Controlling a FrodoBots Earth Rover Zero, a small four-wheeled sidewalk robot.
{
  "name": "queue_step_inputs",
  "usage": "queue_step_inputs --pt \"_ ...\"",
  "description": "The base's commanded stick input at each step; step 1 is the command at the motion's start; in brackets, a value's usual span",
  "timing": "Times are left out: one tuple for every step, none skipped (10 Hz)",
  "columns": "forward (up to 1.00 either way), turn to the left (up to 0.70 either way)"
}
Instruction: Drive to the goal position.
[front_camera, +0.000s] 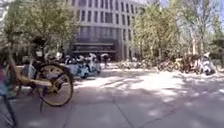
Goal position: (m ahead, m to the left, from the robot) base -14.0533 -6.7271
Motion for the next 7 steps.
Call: queue_step_inputs --pt "0.7 0.0" --pt "0.7 0.0" --pt "0.7 0.0" --pt "0.7 0.21" --pt "0.7 0.22" --pt "0.7 0.1" --pt "0.7 0.0"
